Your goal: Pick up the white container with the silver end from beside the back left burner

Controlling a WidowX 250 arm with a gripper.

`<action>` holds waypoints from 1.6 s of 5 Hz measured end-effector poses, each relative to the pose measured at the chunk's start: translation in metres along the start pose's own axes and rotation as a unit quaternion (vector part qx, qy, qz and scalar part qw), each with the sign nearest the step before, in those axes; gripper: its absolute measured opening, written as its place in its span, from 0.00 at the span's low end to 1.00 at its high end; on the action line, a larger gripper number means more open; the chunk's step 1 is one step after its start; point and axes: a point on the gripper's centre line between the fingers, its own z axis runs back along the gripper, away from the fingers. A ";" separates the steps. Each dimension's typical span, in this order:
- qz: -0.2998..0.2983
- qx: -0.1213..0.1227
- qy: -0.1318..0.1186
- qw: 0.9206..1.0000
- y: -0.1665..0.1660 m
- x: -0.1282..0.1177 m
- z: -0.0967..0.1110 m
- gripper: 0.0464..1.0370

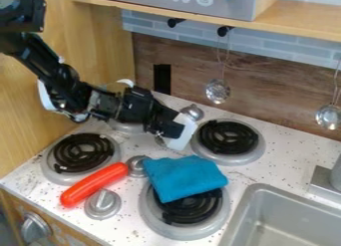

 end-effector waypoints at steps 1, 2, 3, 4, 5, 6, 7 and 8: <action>0.018 -0.010 -0.024 0.999 -0.004 -0.015 -0.008 0.62; 0.020 -0.007 -0.048 0.999 -0.004 -0.019 -0.010 0.62; 0.023 -0.009 -0.065 0.998 -0.004 -0.027 -0.007 0.62; 0.020 -0.006 -0.071 0.997 -0.003 -0.036 -0.005 0.62; 0.016 -0.006 -0.067 0.998 -0.003 -0.039 -0.004 0.67; 0.024 -0.022 -0.042 0.999 -0.006 -0.046 -0.003 0.96; 0.026 -0.019 -0.025 0.999 -0.008 -0.051 0.004 0.97; 0.031 -0.009 0.023 0.999 -0.012 -0.057 0.018 0.97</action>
